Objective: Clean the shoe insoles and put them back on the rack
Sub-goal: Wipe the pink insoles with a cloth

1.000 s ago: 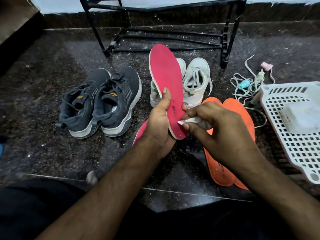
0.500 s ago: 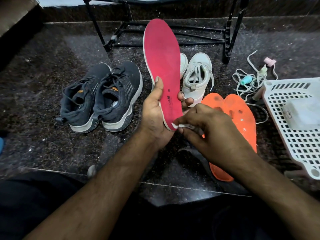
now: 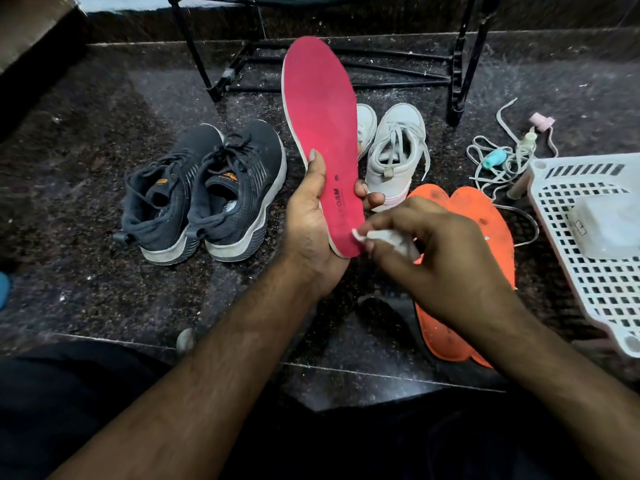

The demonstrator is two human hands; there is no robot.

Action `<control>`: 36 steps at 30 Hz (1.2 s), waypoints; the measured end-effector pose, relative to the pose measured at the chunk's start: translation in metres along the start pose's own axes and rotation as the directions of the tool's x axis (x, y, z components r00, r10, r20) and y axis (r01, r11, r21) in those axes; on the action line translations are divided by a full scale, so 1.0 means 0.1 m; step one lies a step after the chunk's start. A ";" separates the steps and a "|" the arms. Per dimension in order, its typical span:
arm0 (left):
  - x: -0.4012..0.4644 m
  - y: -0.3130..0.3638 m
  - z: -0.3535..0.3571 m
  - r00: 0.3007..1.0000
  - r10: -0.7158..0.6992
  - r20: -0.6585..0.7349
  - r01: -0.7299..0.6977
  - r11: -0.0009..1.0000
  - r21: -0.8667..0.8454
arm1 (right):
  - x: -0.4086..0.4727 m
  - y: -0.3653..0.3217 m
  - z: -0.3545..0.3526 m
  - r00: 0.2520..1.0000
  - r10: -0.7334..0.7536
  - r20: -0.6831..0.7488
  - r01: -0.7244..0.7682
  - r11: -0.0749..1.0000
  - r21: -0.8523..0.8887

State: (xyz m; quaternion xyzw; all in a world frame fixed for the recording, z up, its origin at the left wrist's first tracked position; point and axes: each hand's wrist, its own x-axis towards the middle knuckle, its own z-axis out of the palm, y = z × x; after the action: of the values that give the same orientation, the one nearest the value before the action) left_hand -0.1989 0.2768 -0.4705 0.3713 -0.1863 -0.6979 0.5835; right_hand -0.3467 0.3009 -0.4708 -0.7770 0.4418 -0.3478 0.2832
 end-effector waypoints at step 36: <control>-0.04 -0.12 0.10 0.992 -0.123 -0.022 0.123 0.992 -0.036 | 0.05 0.00 0.01 0.996 -0.064 -0.065 0.057 0.993 -0.104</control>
State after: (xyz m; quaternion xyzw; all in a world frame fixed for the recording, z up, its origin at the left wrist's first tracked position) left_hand -0.2143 0.2816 -0.4713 0.3804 -0.1437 -0.7310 0.5480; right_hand -0.3439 0.2964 -0.4694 -0.7912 0.4443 -0.3595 0.2174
